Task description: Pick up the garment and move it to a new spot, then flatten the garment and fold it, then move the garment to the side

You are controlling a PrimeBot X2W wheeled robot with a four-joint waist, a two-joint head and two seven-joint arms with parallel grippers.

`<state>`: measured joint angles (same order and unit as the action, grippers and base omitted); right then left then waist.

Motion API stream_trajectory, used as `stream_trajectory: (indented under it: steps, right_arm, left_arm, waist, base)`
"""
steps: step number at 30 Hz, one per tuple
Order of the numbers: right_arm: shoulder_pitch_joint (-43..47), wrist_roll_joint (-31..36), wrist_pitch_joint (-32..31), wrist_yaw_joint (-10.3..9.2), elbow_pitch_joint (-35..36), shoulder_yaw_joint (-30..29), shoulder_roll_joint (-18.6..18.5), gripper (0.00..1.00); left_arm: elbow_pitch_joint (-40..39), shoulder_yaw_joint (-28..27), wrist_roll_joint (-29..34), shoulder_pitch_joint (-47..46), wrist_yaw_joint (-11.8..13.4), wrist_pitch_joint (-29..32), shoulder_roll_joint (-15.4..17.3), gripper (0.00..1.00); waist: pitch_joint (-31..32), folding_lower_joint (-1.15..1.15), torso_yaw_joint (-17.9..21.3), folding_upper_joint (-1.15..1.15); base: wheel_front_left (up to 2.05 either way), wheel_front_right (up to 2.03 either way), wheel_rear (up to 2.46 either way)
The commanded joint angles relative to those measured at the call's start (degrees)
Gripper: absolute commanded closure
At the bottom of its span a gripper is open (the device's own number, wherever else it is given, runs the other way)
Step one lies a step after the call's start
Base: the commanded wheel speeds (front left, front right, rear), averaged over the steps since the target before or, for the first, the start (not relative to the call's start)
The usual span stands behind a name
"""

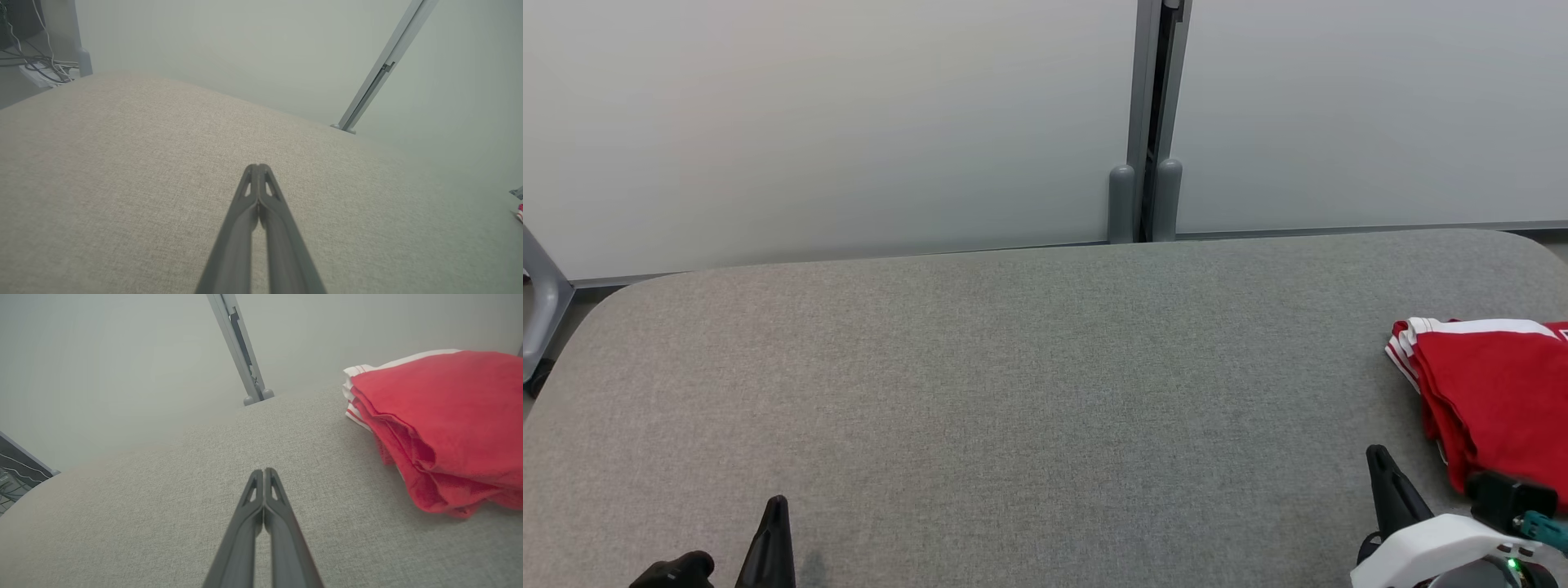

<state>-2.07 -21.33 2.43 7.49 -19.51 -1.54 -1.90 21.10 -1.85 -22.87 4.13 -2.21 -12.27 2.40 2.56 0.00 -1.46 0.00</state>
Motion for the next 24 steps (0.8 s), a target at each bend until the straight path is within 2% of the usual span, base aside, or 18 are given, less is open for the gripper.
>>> stream_trajectory:
  steps: [1, 24]
  right_arm:
    - [-1.96, -2.40, -0.43, 0.00, 0.99, -0.55, -0.41, 1.00]
    - [-3.56, -22.65, -3.60, 0.00, 1.67, -3.41, -0.66, 1.00]
  left_arm:
    - [-0.85, -0.18, -2.38, -2.12, -0.33, 0.40, 0.35, 1.00]
    - [-0.88, 0.14, -22.65, -6.79, -1.88, 4.98, 0.44, 1.00]
  waist:
    - [-0.03, 0.00, 0.01, 0.00]
    - [-0.62, 0.00, 0.30, 0.00]
  base:
    - [0.00, 0.00, 0.00]
    - [0.00, 0.00, 0.00]
